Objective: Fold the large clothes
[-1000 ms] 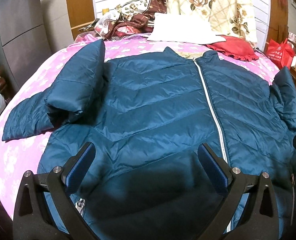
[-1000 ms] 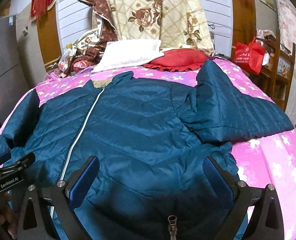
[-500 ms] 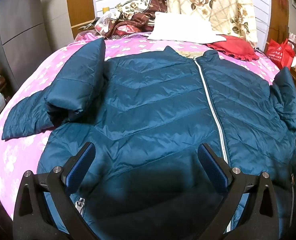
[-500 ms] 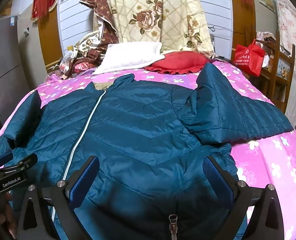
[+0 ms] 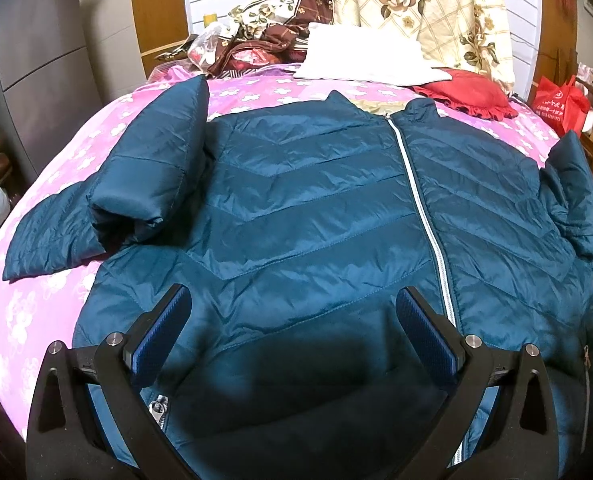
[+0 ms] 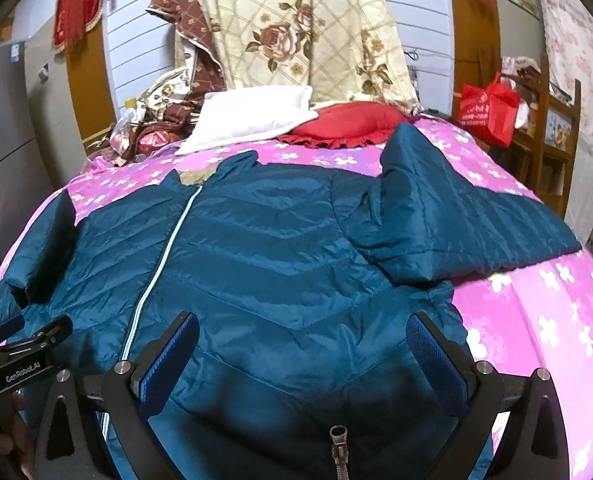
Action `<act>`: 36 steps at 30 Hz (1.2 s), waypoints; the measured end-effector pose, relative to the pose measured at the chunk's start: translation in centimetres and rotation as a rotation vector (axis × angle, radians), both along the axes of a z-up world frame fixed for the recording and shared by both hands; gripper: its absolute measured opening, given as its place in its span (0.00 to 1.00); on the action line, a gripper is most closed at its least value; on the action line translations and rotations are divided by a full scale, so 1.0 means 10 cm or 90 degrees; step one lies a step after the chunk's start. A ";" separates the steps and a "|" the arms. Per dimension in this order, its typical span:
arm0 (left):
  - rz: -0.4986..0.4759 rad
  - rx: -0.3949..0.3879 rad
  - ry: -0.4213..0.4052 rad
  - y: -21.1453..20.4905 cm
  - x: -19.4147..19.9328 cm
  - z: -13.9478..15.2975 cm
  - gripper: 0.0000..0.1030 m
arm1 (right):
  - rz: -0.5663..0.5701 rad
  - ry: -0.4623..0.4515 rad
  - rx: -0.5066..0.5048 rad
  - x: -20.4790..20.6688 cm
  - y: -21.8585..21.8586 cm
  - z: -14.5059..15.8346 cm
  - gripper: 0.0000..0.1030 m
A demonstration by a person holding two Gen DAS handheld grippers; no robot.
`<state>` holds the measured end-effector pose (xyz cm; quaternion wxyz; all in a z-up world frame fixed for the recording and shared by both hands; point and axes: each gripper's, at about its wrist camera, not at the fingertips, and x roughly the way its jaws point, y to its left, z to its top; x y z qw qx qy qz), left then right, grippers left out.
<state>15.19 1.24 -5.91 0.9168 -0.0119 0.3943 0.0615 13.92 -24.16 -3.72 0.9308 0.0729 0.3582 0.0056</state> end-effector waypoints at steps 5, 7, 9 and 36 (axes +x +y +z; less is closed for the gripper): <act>-0.001 -0.001 0.001 0.00 0.00 0.00 1.00 | 0.010 -0.003 -0.026 -0.01 0.06 0.01 1.00; 0.000 -0.001 0.001 0.00 0.00 0.00 1.00 | 0.011 -0.005 -0.030 -0.01 0.07 0.00 1.00; 0.000 -0.002 0.002 0.00 0.00 0.00 1.00 | 0.012 -0.004 -0.030 -0.01 0.07 0.00 1.00; -0.002 -0.003 0.004 0.00 0.01 -0.02 1.00 | 0.006 -0.020 -0.055 -0.05 0.10 0.02 1.00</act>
